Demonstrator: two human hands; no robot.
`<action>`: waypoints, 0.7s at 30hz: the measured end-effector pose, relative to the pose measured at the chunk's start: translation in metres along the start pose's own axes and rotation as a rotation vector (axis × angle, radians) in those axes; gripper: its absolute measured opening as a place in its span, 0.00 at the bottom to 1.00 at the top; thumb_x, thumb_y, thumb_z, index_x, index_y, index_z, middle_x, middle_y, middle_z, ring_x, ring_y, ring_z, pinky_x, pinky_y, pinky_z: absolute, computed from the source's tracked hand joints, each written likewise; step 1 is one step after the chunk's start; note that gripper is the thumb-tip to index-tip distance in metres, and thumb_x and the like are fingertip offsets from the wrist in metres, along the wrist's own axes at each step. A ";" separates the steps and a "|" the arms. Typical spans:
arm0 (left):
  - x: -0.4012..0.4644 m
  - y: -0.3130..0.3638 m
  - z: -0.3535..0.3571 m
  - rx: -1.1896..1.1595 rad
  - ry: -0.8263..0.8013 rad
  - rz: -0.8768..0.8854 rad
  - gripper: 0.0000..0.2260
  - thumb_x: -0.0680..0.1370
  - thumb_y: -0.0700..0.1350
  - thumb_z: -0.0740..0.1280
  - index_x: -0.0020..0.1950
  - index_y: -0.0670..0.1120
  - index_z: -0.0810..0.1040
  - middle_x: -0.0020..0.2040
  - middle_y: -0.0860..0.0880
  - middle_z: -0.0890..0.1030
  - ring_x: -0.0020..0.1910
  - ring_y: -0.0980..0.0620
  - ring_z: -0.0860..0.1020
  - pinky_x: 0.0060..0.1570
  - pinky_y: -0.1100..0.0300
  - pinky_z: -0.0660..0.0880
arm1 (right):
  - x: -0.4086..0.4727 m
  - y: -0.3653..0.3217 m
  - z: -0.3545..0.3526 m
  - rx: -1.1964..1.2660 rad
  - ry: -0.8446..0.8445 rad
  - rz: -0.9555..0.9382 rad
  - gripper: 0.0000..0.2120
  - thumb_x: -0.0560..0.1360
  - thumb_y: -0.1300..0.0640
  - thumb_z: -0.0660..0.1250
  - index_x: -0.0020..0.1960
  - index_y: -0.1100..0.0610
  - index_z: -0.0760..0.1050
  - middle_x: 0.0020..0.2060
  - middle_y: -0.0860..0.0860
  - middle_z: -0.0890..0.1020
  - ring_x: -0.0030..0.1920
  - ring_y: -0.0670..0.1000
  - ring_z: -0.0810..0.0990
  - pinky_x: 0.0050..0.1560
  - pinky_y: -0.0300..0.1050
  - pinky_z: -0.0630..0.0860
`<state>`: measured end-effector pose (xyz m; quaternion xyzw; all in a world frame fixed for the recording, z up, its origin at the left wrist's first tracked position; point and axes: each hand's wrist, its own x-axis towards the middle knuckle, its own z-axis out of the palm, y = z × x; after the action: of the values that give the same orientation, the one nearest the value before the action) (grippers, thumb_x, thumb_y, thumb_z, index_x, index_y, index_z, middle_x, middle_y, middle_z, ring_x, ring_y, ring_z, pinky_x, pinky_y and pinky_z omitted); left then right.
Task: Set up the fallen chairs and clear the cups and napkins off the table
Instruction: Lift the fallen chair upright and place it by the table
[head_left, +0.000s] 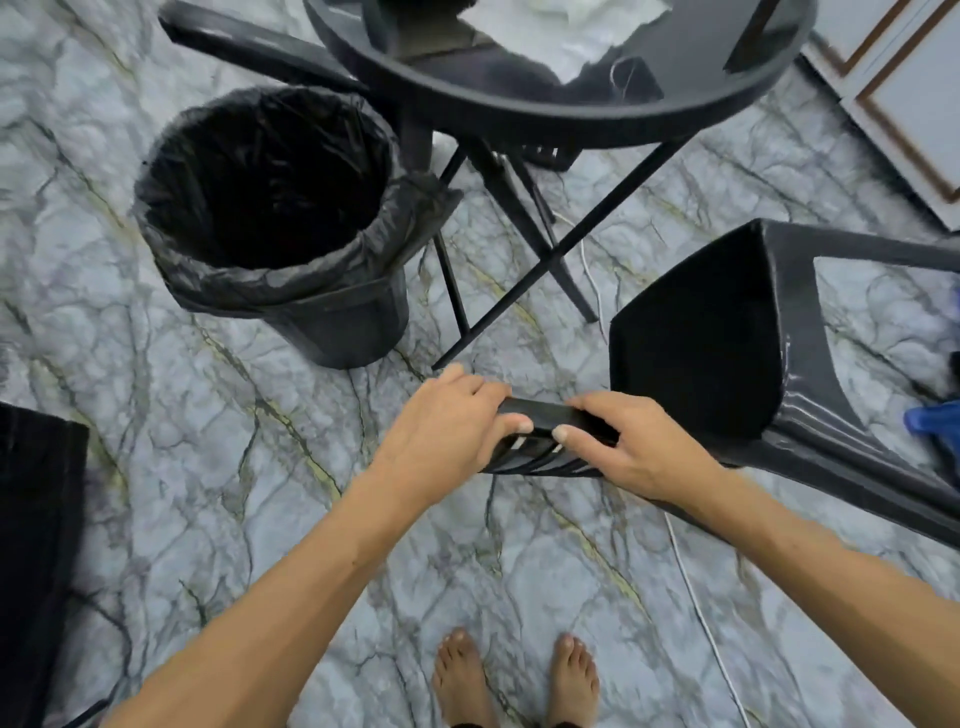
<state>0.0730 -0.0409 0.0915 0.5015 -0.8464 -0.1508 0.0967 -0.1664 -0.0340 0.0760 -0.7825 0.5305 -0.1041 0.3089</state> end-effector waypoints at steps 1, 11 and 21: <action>0.013 0.010 -0.014 0.024 0.005 0.037 0.27 0.79 0.61 0.50 0.53 0.43 0.80 0.44 0.45 0.83 0.44 0.43 0.75 0.45 0.49 0.75 | 0.005 -0.009 -0.015 0.012 0.012 -0.021 0.18 0.78 0.37 0.60 0.49 0.52 0.76 0.36 0.46 0.77 0.37 0.46 0.75 0.38 0.47 0.73; 0.053 0.075 -0.096 -0.255 -0.008 0.137 0.20 0.82 0.59 0.58 0.60 0.47 0.78 0.49 0.51 0.82 0.47 0.51 0.78 0.45 0.56 0.74 | -0.046 -0.006 -0.124 0.022 0.070 0.081 0.25 0.76 0.33 0.53 0.59 0.50 0.74 0.47 0.45 0.78 0.45 0.45 0.77 0.46 0.48 0.76; 0.063 0.162 -0.121 -0.479 -0.046 0.273 0.17 0.81 0.61 0.60 0.63 0.54 0.79 0.34 0.54 0.80 0.33 0.55 0.77 0.34 0.56 0.74 | -0.142 0.006 -0.207 0.028 0.347 0.234 0.20 0.76 0.38 0.58 0.56 0.51 0.75 0.43 0.42 0.79 0.44 0.42 0.77 0.43 0.43 0.73</action>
<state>-0.0511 -0.0421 0.2629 0.3421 -0.8484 -0.3434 0.2125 -0.3313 0.0143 0.2587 -0.6816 0.6615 -0.2083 0.2336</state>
